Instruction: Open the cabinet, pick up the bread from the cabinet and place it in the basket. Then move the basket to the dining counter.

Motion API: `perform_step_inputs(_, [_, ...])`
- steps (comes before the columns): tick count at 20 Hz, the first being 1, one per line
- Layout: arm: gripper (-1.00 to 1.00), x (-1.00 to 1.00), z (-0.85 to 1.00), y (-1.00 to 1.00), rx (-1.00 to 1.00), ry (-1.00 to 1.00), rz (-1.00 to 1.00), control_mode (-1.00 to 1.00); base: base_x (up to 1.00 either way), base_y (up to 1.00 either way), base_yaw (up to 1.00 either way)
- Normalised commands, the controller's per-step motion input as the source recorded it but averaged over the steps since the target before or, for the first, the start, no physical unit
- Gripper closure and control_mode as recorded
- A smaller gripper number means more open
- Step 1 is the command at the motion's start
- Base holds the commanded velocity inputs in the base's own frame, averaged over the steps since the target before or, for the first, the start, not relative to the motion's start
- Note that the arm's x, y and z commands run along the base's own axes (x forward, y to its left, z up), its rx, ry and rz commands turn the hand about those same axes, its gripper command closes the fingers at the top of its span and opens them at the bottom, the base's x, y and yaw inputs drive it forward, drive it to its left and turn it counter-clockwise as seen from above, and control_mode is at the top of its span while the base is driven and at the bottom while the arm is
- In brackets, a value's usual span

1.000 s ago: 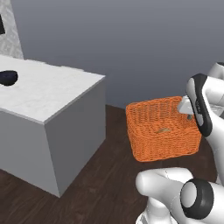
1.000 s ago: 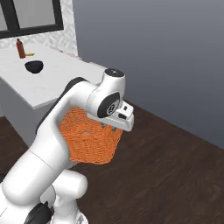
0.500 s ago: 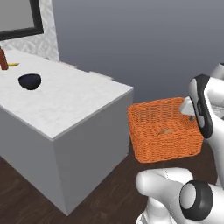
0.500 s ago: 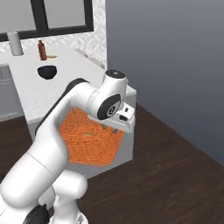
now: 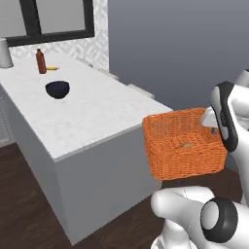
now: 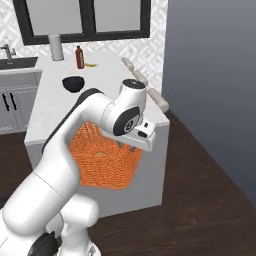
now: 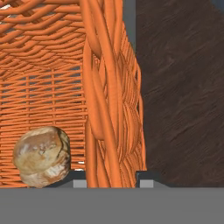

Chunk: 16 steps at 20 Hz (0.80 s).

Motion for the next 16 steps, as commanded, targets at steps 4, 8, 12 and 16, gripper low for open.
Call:
perform_step_inputs(4, [1.00,0.00,0.00,0.00,0.00,0.00,0.00,1.00,0.22,-0.30,0.51])
perform_step_inputs(8, [1.00,0.00,0.00,0.00,0.00,0.00,0.00,1.00,0.47,-0.32,0.54])
perform_step_inputs(12, [1.00,0.00,0.00,0.00,0.00,0.00,0.00,1.00,0.54,-0.60,0.47])
perform_step_inputs(16, [1.00,0.00,0.00,0.00,0.00,0.00,0.00,1.00,0.64,-0.76,0.24])
